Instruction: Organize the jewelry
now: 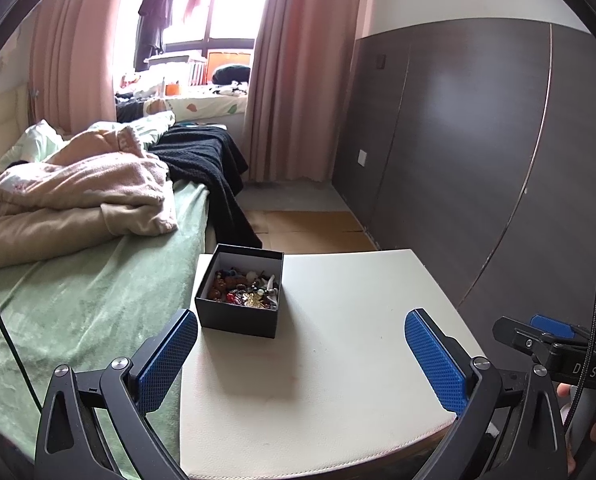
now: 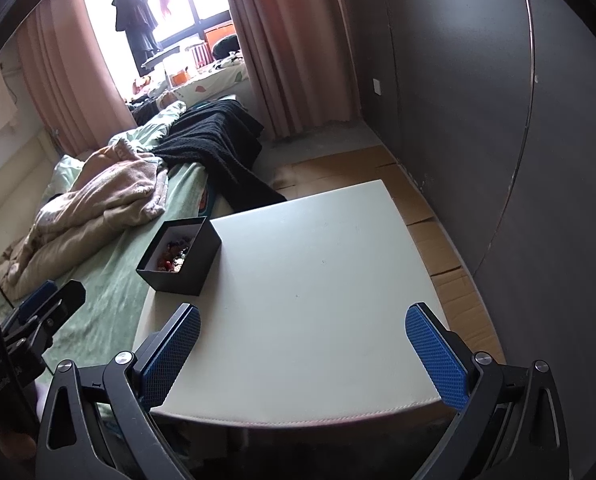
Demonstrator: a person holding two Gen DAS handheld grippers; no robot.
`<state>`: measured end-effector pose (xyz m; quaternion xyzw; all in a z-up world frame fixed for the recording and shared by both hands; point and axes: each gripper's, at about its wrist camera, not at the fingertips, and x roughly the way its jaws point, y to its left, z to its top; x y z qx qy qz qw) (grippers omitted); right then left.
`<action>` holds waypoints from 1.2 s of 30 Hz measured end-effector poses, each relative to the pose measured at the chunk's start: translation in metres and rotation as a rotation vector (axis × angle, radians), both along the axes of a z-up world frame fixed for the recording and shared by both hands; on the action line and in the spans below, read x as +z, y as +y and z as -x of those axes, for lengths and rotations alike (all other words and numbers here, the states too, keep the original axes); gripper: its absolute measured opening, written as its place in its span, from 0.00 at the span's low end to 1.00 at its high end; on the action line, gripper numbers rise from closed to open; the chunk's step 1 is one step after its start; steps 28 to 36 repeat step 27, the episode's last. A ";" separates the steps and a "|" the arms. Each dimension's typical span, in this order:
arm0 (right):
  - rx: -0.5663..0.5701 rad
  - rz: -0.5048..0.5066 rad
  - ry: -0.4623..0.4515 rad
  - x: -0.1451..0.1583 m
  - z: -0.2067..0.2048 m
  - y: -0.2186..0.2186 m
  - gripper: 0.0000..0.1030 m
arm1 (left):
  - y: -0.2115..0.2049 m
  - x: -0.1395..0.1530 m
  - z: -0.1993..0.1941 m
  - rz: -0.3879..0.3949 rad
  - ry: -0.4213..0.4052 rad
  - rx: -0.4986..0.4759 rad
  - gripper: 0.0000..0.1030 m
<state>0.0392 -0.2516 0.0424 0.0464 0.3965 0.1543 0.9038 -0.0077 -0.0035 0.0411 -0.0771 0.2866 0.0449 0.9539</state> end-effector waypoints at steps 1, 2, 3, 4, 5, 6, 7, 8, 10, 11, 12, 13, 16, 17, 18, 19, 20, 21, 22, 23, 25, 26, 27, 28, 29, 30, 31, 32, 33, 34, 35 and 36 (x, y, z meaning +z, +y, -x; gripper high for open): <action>0.000 0.001 -0.001 0.000 0.000 0.000 1.00 | 0.000 0.000 0.000 0.001 0.000 0.001 1.00; 0.001 0.001 -0.002 0.000 0.000 0.000 1.00 | 0.000 0.000 0.000 0.000 0.000 0.000 1.00; 0.002 0.001 -0.002 0.000 0.000 0.000 1.00 | 0.000 0.000 0.000 0.000 0.000 0.001 1.00; 0.002 0.000 -0.001 0.000 0.000 0.000 1.00 | 0.000 0.000 0.000 0.000 0.000 0.000 1.00; 0.002 0.001 -0.002 0.000 0.000 0.000 1.00 | 0.000 0.000 0.000 0.000 0.000 -0.001 1.00; 0.002 0.001 -0.002 -0.001 0.000 0.000 1.00 | 0.000 0.000 0.000 -0.001 0.000 -0.001 1.00; 0.002 0.000 0.000 0.000 -0.001 0.000 1.00 | 0.000 0.000 0.001 -0.002 0.000 -0.002 1.00; 0.003 -0.001 0.002 -0.001 -0.001 0.000 1.00 | 0.000 0.000 0.001 -0.002 0.001 -0.003 1.00; 0.002 -0.001 0.004 -0.001 -0.001 0.000 1.00 | 0.000 0.000 0.001 -0.002 0.001 -0.003 1.00; 0.000 -0.001 0.006 -0.002 -0.002 0.000 1.00 | 0.000 0.000 0.001 -0.002 0.002 -0.004 1.00; -0.001 -0.002 0.007 -0.002 -0.002 0.000 1.00 | 0.000 0.000 0.001 -0.002 0.003 -0.005 1.00; -0.001 -0.003 0.009 -0.002 -0.003 0.001 1.00 | -0.001 -0.001 0.001 -0.002 0.003 -0.006 1.00; -0.002 0.000 0.012 -0.003 -0.003 0.001 1.00 | -0.002 -0.001 0.000 0.001 0.006 -0.007 1.00; -0.002 0.002 0.012 -0.003 -0.003 0.002 1.00 | -0.002 -0.001 0.000 0.001 0.006 -0.008 1.00; -0.004 0.005 0.013 -0.003 -0.003 0.002 1.00 | -0.002 -0.001 0.000 0.000 0.007 -0.010 1.00; -0.007 0.006 0.015 -0.004 -0.003 0.001 1.00 | -0.003 -0.001 0.000 -0.004 0.008 -0.010 1.00; -0.009 0.004 0.016 -0.004 -0.003 0.001 1.00 | -0.003 -0.001 0.000 -0.005 0.008 -0.010 1.00; -0.009 0.003 0.017 -0.004 -0.003 0.000 1.00 | -0.003 -0.001 0.000 -0.006 0.008 -0.009 1.00; -0.009 0.004 0.017 -0.004 -0.005 0.000 1.00 | -0.003 -0.001 0.000 -0.006 0.008 -0.008 1.00; -0.009 0.004 0.017 -0.004 -0.005 0.000 1.00 | -0.004 -0.001 0.000 -0.010 0.008 -0.005 1.00; -0.008 0.003 0.018 -0.004 -0.004 0.000 1.00 | -0.006 -0.002 -0.002 -0.020 0.011 -0.001 1.00; -0.009 0.004 0.017 -0.004 -0.005 0.000 1.00 | -0.006 -0.003 -0.003 -0.023 0.016 -0.001 1.00; -0.012 0.006 0.017 -0.004 -0.005 0.000 1.00 | -0.006 -0.004 -0.004 -0.025 0.022 -0.001 1.00; -0.012 0.006 0.017 -0.004 -0.005 0.000 1.00 | -0.006 -0.004 -0.004 -0.025 0.022 -0.001 1.00; -0.012 0.006 0.017 -0.004 -0.005 0.000 1.00 | -0.006 -0.004 -0.004 -0.025 0.022 -0.001 1.00; -0.012 0.006 0.017 -0.004 -0.005 0.000 1.00 | -0.006 -0.004 -0.004 -0.025 0.022 -0.001 1.00; -0.012 0.006 0.017 -0.004 -0.005 0.000 1.00 | -0.006 -0.004 -0.004 -0.025 0.022 -0.001 1.00; -0.012 0.006 0.017 -0.004 -0.005 0.000 1.00 | -0.006 -0.004 -0.004 -0.025 0.022 -0.001 1.00; -0.012 0.006 0.017 -0.004 -0.005 0.000 1.00 | -0.006 -0.004 -0.004 -0.025 0.022 -0.001 1.00; -0.012 0.006 0.017 -0.004 -0.005 0.000 1.00 | -0.006 -0.004 -0.004 -0.025 0.022 -0.001 1.00; -0.012 0.006 0.017 -0.004 -0.005 0.000 1.00 | -0.006 -0.004 -0.004 -0.025 0.022 -0.001 1.00; -0.012 0.006 0.017 -0.004 -0.005 0.000 1.00 | -0.006 -0.004 -0.004 -0.025 0.022 -0.001 1.00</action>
